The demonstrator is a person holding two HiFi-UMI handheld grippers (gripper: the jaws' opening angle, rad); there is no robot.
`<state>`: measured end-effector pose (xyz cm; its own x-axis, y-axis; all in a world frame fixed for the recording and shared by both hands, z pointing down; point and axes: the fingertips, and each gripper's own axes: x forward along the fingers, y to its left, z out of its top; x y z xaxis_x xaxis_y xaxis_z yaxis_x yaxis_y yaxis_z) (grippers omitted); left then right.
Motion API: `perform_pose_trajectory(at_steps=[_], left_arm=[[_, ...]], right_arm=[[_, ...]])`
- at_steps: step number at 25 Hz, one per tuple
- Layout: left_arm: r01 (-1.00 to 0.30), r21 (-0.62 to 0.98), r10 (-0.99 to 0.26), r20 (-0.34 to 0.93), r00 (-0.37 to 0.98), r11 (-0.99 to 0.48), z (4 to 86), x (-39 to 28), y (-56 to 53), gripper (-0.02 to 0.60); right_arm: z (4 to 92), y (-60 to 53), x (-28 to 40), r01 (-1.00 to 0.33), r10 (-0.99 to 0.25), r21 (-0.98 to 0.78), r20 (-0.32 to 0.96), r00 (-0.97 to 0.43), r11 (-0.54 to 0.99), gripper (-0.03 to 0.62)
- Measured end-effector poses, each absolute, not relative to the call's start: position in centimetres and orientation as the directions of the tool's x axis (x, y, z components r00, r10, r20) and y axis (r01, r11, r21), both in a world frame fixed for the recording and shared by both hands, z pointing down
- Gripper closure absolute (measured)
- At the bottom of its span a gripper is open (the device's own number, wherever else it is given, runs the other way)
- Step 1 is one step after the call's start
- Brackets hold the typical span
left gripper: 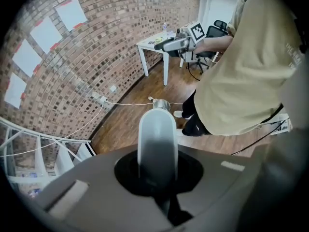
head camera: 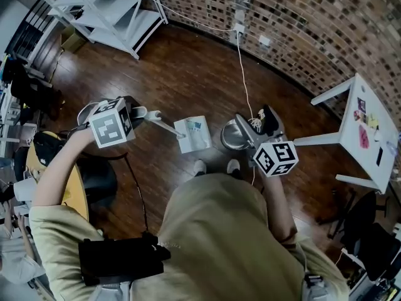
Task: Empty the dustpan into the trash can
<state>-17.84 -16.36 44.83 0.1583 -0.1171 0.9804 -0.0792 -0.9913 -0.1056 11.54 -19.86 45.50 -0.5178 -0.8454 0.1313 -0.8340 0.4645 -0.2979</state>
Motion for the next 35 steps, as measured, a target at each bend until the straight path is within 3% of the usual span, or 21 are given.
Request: perform_pose_trajectory(at_steps=[13, 29, 35], left_arm=[[-0.078, -0.084, -0.095, 0.984, 0.154, -0.993, 38.3, -13.2, -17.4, 0.581], [-0.160, 0.034, -0.001, 0.978, 0.210, -0.986, 44.2, -5.1, -17.7, 0.581], [-0.260, 0.113, 0.057, 0.976, 0.212, -0.959, 48.3, -2.4, -16.4, 0.581]], right_arm=[[44.6, -19.0, 17.0, -0.872, -0.898, -0.313, 0.108, -0.426, 0.376, 0.152], [45.3, -16.6, 23.1, -0.898, -0.951, -0.376, 0.107, -0.288, 0.230, 0.152], [45.6, -15.5, 25.2, -0.906, -0.966, -0.388, 0.118, -0.231, 0.170, 0.152]])
